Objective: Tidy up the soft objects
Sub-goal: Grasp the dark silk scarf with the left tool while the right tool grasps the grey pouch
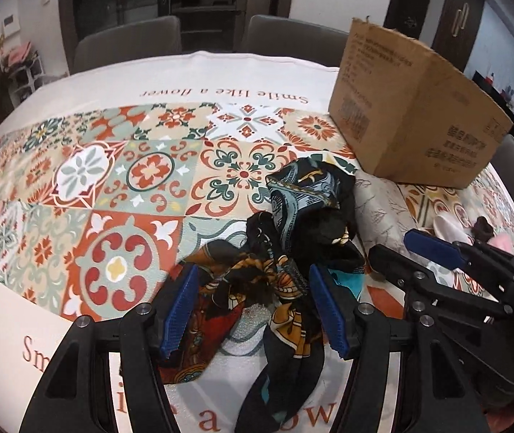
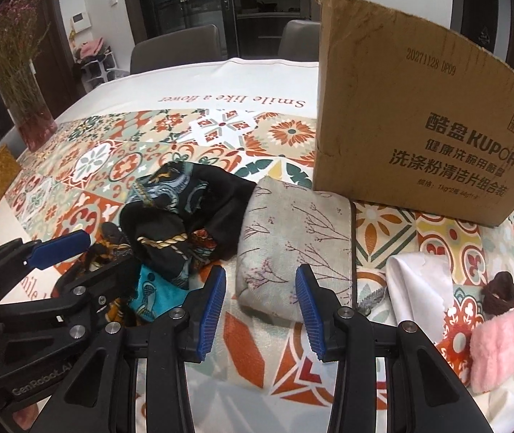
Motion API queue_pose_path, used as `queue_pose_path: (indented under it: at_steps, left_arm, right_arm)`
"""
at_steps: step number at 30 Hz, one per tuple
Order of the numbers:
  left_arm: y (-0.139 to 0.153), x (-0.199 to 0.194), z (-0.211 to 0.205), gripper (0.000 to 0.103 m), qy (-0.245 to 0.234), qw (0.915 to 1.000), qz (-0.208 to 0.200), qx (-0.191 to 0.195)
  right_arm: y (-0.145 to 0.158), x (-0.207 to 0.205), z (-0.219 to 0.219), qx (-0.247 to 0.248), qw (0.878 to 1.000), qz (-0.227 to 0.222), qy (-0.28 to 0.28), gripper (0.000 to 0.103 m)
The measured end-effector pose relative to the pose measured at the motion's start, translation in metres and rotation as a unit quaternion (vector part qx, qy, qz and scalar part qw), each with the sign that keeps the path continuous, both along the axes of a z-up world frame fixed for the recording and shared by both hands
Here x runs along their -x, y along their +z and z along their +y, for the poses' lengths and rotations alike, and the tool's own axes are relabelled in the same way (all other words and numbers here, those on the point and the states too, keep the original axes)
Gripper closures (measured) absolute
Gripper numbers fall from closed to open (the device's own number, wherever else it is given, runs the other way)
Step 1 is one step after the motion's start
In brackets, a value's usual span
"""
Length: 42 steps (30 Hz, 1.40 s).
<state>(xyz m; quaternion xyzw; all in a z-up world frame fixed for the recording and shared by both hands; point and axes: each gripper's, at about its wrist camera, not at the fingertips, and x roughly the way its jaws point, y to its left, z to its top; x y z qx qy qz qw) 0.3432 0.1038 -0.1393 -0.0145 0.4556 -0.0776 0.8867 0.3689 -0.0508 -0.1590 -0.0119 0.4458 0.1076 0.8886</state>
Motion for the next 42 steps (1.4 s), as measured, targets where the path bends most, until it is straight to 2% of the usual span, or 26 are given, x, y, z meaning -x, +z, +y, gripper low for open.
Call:
queue_pose_path:
  at_steps: [8,11,13,15,19,33,42]
  left_arm:
    - [-0.013,-0.012,-0.001,0.045,0.012,0.9997,0.019,0.011]
    - [-0.016,-0.013,-0.003,0.056,0.011,0.9996,0.021,0.014]
    - [-0.018,-0.014,-0.005,0.07,0.009,0.9995,0.023,0.019]
    - [-0.019,-0.015,-0.007,0.077,0.004,0.9992,0.027,0.028]
    - [-0.019,-0.014,-0.009,0.083,0.001,0.9989,0.029,0.036]
    - [0.006,0.006,-0.013,0.085,0.015,0.9995,-0.02,0.022]
    - [0.032,0.024,-0.02,0.086,0.016,0.9981,-0.059,0.011]
  right_arm:
    - [-0.01,-0.009,-0.005,-0.008,1.0,0.012,-0.005,0.061]
    - [-0.011,-0.008,-0.006,-0.011,1.0,0.01,-0.004,0.063]
    - [-0.011,-0.007,-0.006,-0.013,1.0,0.009,-0.003,0.068]
    - [-0.01,-0.007,-0.008,-0.017,1.0,0.011,-0.001,0.075]
    - [-0.007,-0.005,-0.011,-0.031,0.999,0.016,-0.002,0.085]
    - [0.019,0.014,-0.025,-0.038,0.999,-0.012,-0.017,0.087]
    - [0.038,0.028,-0.038,-0.05,0.998,-0.032,-0.029,0.087]
